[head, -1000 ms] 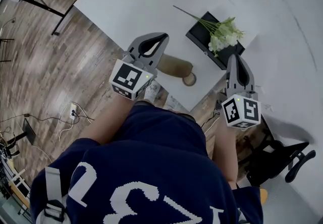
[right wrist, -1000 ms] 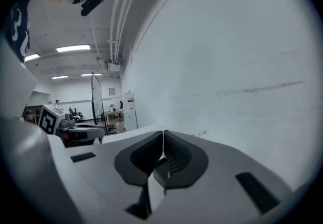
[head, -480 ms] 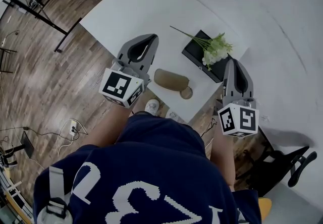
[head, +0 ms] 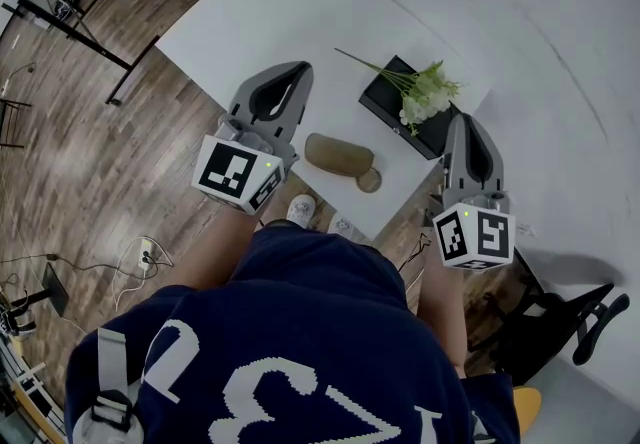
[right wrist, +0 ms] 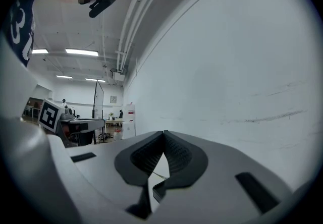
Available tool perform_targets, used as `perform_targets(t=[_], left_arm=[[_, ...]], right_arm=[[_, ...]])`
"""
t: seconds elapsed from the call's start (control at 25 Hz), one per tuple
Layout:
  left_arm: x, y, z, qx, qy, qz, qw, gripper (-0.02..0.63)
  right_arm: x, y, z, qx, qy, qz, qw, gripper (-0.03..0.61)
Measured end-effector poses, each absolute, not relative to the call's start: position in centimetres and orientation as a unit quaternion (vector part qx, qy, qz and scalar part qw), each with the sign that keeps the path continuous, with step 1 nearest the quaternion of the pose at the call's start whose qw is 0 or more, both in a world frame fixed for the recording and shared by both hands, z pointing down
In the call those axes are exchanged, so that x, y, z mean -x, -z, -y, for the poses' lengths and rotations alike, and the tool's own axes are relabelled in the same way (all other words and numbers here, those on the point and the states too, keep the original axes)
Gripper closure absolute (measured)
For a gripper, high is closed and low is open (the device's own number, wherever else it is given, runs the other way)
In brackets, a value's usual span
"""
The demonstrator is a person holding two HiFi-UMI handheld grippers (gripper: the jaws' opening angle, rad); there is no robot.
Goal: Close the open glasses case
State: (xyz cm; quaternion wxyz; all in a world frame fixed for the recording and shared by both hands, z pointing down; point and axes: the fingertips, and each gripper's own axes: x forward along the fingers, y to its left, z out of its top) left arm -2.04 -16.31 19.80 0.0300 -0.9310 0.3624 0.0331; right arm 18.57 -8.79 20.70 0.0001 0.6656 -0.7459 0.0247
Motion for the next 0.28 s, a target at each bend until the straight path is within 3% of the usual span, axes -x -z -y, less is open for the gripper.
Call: perform_targets(t=[0.28], left_arm=[[1.62, -19.55, 16.47, 0.931, -0.036, -0.361, 0.035, 0.601]], right_arm=[[-18.78, -20.74, 9.07, -0.666, -0.024, 0.745, 0.003, 0.554]])
